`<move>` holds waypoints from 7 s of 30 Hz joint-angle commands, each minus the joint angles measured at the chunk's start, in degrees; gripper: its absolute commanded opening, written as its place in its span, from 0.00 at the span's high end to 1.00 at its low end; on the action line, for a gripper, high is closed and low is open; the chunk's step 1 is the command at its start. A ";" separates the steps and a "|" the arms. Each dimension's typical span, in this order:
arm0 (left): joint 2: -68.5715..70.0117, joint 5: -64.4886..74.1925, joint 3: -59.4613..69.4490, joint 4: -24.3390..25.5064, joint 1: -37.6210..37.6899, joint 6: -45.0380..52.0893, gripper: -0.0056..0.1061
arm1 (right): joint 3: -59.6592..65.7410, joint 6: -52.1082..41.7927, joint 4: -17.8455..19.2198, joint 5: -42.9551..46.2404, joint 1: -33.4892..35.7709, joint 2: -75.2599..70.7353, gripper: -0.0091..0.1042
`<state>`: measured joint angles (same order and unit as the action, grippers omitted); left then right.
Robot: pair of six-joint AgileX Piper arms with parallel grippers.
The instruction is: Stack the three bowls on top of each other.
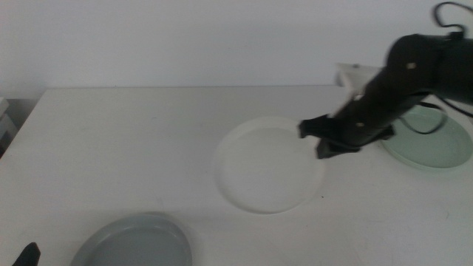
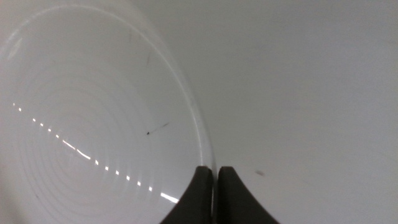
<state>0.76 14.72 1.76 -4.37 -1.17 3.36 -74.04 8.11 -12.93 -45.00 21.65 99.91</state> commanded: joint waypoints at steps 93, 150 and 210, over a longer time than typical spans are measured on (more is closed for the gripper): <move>0.77 -4.64 -0.26 -0.39 -0.06 -0.76 0.01 | -32.16 -12.19 1.50 -3.42 -41.75 27.33 0.52; 0.77 -4.64 -0.26 -0.39 -0.06 -0.76 0.01 | -16.95 -15.59 -12.17 4.32 -2.57 16.40 0.93; 0.77 -4.64 -0.26 1.38 -0.06 0.45 0.01 | 15.97 -21.70 -6.38 -1.65 -3.13 -60.83 0.46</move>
<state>0.77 14.72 1.76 -3.85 -1.34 3.61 -56.89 -13.38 -18.88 -50.70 18.97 39.01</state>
